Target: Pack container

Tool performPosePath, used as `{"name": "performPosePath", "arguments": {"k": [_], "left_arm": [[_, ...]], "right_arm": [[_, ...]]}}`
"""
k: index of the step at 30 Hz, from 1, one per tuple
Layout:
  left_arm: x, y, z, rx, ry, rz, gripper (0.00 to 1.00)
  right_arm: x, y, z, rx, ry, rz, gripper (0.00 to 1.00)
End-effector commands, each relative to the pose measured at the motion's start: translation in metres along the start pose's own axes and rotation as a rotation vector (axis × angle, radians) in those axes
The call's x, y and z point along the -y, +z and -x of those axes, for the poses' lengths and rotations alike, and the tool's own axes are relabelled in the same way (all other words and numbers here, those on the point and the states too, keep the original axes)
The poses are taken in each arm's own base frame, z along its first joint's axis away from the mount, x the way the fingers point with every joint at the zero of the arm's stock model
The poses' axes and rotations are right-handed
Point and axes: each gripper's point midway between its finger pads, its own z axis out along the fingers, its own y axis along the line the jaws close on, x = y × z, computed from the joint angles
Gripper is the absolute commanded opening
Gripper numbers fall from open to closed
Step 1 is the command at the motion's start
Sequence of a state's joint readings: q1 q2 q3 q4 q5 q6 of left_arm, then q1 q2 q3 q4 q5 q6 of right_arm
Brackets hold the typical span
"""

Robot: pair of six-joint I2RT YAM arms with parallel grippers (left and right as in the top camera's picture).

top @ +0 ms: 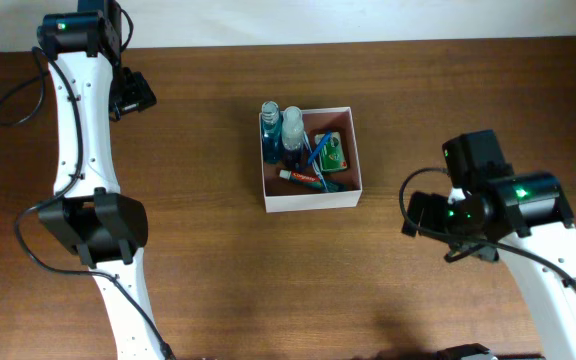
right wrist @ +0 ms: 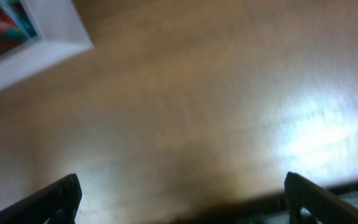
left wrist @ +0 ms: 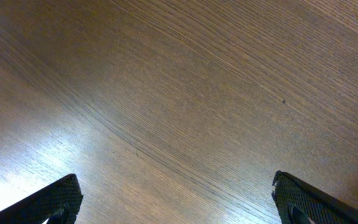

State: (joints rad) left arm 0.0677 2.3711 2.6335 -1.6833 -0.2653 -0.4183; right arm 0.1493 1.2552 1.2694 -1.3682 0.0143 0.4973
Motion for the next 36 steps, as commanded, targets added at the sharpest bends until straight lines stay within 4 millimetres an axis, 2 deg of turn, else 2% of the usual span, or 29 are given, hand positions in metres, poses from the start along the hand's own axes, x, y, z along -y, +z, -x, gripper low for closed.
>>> {"name": "performPosePath", "arguments": {"k": [1, 11, 16, 22, 32, 36], "left_arm": [[-0.005, -0.012, 0.001, 0.023, -0.001, -0.010, 0.99], [-0.005, -0.012, 0.001, 0.024, -0.001, -0.009, 1.00], [-0.005, -0.012, 0.001, 0.024, -0.001, -0.010, 0.99], [-0.005, -0.012, 0.001, 0.024, -0.001, -0.010, 0.99], [-0.005, -0.012, 0.001, 0.024, -0.001, -0.010, 0.99], [-0.005, -0.012, 0.001, 0.024, -0.001, -0.010, 0.99]], "right_arm": [[-0.003, -0.010, 0.008, 0.082, -0.044, 0.033, 0.99], [-0.012, -0.033, 0.026, 0.346, -0.149, 0.145, 0.99], [-0.007, -0.032, 0.017, 0.533, -0.205, 0.208, 0.99], [0.005, -0.002, -0.001, 0.696, -0.223, 0.247, 0.99], [0.007, 0.061, -0.006, 0.923, -0.235, 0.320, 0.99], [0.006, 0.076, -0.004, 0.987, -0.227, 0.343, 0.99]]}}
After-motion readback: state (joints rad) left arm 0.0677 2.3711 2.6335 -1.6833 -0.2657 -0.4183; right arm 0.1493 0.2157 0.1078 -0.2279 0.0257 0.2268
